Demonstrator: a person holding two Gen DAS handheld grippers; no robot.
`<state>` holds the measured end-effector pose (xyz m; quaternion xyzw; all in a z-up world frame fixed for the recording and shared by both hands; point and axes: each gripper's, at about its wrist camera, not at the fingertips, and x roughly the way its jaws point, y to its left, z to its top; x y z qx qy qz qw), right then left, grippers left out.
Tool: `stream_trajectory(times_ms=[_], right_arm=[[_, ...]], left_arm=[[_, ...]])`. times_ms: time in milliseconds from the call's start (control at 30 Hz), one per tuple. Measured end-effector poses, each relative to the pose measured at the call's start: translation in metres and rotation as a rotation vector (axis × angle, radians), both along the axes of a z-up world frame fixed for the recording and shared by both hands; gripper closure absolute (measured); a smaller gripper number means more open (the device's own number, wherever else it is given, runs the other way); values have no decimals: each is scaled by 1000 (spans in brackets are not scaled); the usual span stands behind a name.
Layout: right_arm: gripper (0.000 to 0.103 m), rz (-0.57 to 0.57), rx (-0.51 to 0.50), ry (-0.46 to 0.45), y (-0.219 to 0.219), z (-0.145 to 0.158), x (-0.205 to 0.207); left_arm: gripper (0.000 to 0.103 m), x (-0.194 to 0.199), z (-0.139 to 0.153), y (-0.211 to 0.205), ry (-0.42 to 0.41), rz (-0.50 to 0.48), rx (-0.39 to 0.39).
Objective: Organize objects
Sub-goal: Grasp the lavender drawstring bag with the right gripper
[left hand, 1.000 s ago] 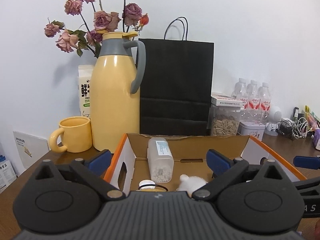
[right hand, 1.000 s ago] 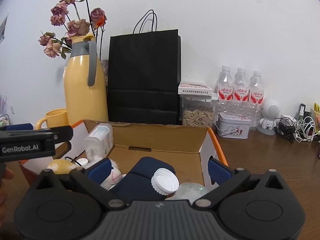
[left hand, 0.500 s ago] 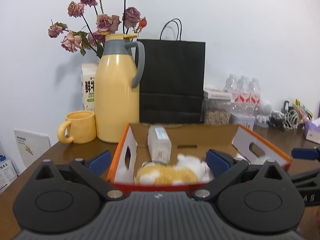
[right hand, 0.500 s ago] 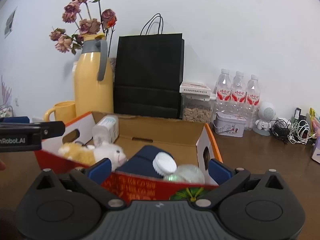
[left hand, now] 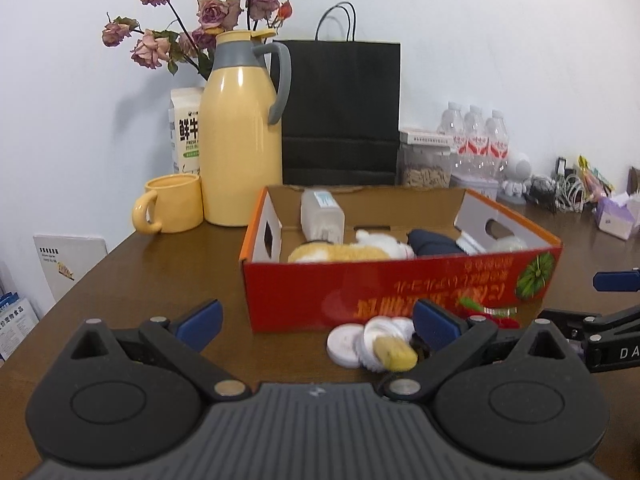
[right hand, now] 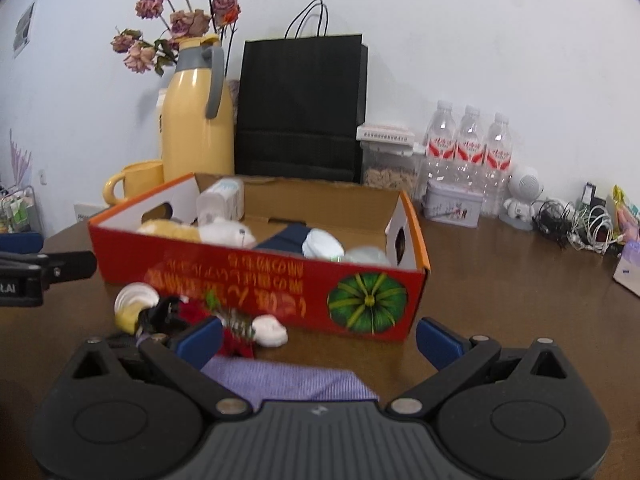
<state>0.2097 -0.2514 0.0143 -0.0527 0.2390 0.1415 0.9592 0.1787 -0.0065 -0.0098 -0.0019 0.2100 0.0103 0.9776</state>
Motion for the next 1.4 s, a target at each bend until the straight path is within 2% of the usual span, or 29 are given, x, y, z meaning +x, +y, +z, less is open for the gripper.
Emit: stream_trajectory(times_ms=[167, 433, 567, 800, 867, 900, 967, 1033, 1100, 1233, 1333, 1400], right_arm=[[0, 49, -11, 62, -5, -7, -3], [0, 70, -38, 167, 1, -25, 22], [0, 76, 9, 213, -3, -33, 31], [2, 97, -3, 212, -3, -33, 33], [16, 112, 1, 201, -3, -32, 30], [19, 123, 2, 192, -2, -32, 26], [43, 144, 7, 178, 0, -30, 20], [59, 179, 2, 164, 5, -28, 14], [66, 189, -5, 155, 9, -27, 10], [96, 184, 7, 148, 9, -25, 5], [97, 188, 50, 137, 4, -23, -3], [97, 179, 82, 96, -1, -21, -12]], left_arm=[[0, -13, -1, 1, 23, -9, 12], [0, -32, 3, 12, 32, 23, 16], [0, -39, 5, 19, 36, 44, 14], [0, -48, 6, 23, 35, 58, 10], [0, -49, 6, 23, 37, 58, 10], [0, -49, 5, 23, 37, 59, 11], [0, -51, 5, 22, 39, 59, 11], [0, -53, 5, 21, 41, 57, 12], [0, -54, 4, 19, 45, 53, 12], [0, -56, 3, 14, 52, 34, 17], [0, -53, 0, 8, 66, 19, 17], [0, -51, -2, 2, 79, 4, 17]])
